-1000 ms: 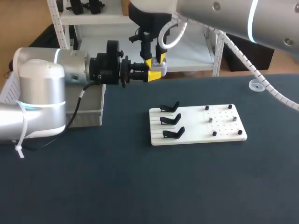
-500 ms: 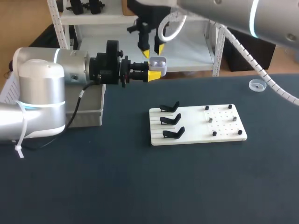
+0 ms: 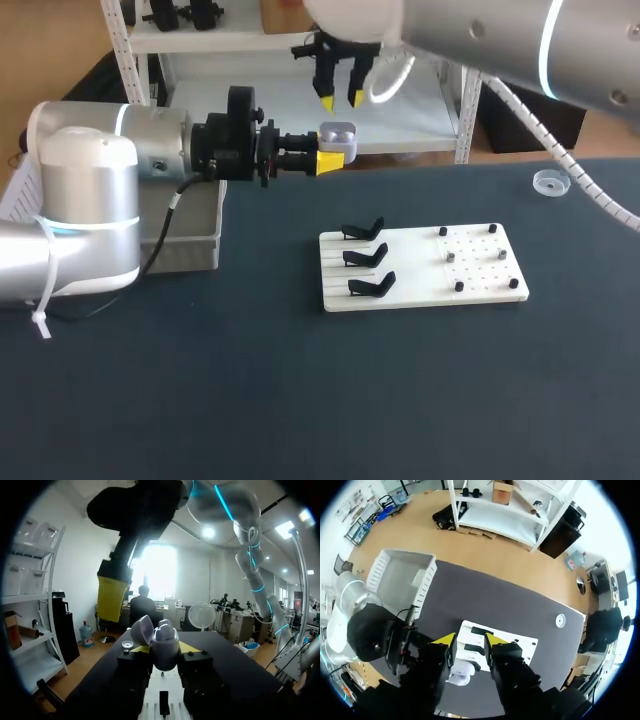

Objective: Pick up each earbud case from the left stands, insert the matching earbuds, close the lid, and place the case in the box.

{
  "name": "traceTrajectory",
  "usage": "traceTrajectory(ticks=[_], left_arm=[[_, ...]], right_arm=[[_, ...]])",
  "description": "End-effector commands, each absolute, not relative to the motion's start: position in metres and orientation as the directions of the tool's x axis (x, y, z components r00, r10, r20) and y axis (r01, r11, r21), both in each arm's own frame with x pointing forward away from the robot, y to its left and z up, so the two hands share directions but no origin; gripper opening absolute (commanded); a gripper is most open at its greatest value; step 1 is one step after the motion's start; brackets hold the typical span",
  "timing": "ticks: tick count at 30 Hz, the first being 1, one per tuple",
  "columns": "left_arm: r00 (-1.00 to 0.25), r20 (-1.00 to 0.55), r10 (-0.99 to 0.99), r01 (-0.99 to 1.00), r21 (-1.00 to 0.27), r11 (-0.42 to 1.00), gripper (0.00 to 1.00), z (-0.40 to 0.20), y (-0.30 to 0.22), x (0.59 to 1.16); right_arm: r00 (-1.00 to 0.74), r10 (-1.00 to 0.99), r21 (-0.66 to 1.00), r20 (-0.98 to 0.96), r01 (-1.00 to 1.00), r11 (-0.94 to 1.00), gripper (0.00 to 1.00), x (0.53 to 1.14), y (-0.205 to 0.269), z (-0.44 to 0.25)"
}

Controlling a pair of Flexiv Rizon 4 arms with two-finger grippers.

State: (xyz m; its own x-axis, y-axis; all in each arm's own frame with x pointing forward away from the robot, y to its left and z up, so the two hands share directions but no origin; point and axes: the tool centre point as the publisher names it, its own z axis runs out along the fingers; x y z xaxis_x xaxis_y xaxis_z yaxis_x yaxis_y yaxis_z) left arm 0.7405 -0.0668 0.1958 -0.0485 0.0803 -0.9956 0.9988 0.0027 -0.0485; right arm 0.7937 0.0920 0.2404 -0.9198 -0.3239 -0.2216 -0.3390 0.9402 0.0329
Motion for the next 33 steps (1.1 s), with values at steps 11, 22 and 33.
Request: traceTrajectory(ticks=[11,22,33], left_arm=[[-0.048,-0.996,0.079,0.999,-0.048,0.004,0.00,0.195,-0.067,0.740],[-0.048,-0.996,0.079,0.999,-0.048,0.004,0.00,0.195,-0.067,0.740],[-0.048,-0.996,0.079,0.999,-0.048,0.004,0.00,0.195,-0.067,0.740]], right_arm=[[-0.948,-0.258,0.071,-0.187,-0.275,0.959,0.33,0.793,0.087,0.216],[-0.955,-0.248,0.056,-0.163,-0.260,0.964,0.34,0.769,0.082,0.223],[-0.955,-0.241,0.072,-0.171,-0.256,0.964,0.36,0.758,0.080,0.229]])
